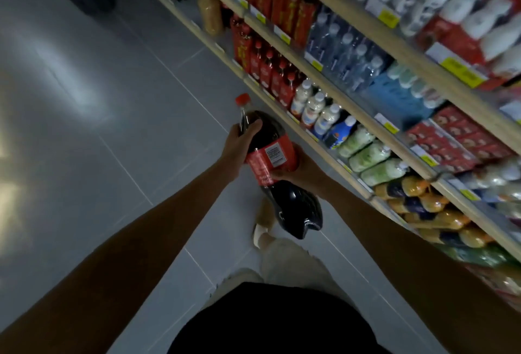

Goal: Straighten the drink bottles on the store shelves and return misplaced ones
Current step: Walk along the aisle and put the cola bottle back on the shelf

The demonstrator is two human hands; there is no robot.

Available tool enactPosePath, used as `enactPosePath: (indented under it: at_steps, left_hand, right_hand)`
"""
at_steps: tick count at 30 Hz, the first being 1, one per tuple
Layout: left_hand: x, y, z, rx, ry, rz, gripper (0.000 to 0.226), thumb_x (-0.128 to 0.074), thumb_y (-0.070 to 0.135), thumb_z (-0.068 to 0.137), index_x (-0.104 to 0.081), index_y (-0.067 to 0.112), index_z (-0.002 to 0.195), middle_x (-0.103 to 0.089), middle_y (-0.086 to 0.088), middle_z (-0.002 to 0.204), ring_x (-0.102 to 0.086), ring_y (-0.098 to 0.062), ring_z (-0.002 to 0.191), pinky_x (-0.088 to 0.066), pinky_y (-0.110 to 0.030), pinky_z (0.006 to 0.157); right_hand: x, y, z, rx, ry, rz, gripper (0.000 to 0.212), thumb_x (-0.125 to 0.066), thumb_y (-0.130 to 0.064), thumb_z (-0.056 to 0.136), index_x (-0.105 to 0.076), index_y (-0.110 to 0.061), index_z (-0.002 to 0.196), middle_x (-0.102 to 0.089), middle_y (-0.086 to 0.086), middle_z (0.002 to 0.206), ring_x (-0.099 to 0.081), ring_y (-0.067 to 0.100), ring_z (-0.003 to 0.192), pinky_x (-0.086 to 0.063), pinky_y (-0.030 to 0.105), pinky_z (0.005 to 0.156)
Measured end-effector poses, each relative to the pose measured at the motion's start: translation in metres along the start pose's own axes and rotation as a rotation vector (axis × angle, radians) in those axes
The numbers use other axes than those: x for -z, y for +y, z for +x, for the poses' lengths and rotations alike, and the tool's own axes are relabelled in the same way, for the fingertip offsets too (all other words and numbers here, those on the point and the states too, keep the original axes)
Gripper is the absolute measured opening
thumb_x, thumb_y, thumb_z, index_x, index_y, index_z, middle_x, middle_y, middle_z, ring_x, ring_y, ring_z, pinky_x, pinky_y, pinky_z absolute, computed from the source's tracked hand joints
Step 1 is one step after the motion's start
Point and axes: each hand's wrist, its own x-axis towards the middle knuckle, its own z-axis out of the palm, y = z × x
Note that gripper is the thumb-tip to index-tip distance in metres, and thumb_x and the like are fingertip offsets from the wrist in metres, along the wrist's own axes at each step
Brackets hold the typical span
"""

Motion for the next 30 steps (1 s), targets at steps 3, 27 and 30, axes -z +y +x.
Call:
enactPosePath:
  at_steps: [3, 27, 30]
  left_hand:
    - [0.029, 0.032, 0.043, 0.026, 0.057, -0.047, 0.049, -0.060, 0.042, 0.086, -0.044, 0.017, 0.125, -0.061, 0.002, 0.099, -0.062, -0.013, 0.083, -0.049, -0.028, 0.059]
    - [0.365, 0.283, 0.387, -0.016, 0.179, -0.178, 0.054, -0.061, 0.036, 0.086, -0.040, 0.014, 0.131, -0.058, 0.005, 0.095, -0.061, -0.007, 0.077, -0.049, -0.016, 0.048]
    - [0.402, 0.321, 0.436, -0.032, 0.189, -0.151, 0.050, -0.062, 0.037, 0.086, -0.042, 0.015, 0.126, -0.059, 0.005, 0.094, -0.061, -0.008, 0.078, -0.049, -0.020, 0.051]
  right_hand:
    - [-0.002, -0.032, 0.059, -0.010, -0.070, -0.024, 0.092, -0.081, -0.054, 0.046, -0.035, -0.043, 0.124, -0.058, -0.020, 0.109, -0.057, -0.001, 0.101, -0.047, 0.028, 0.088]
    - [-0.142, -0.326, 0.522, 0.029, -0.228, -0.116, 0.096, -0.086, -0.027, 0.062, -0.031, -0.024, 0.142, -0.052, -0.004, 0.132, -0.053, 0.010, 0.117, -0.045, 0.030, 0.098]
    - [-0.156, -0.366, 0.581, 0.065, -0.242, -0.085, 0.099, -0.087, -0.026, 0.061, -0.031, -0.021, 0.142, -0.052, 0.000, 0.135, -0.052, 0.014, 0.122, -0.042, 0.042, 0.105]
